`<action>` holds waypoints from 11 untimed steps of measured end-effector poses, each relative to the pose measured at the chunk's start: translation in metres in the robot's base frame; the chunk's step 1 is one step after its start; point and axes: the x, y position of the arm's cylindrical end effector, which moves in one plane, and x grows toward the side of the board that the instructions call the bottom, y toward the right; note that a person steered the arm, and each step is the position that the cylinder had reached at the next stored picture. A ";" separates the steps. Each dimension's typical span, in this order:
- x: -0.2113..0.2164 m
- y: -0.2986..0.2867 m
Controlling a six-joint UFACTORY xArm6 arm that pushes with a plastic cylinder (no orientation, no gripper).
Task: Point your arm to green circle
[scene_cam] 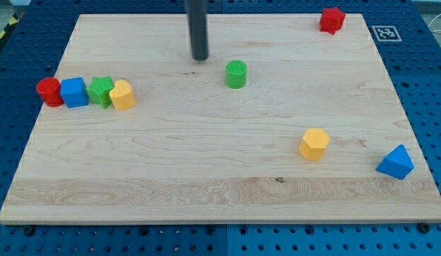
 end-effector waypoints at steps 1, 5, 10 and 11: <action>-0.007 0.042; -0.010 0.155; 0.044 0.074; 0.057 0.048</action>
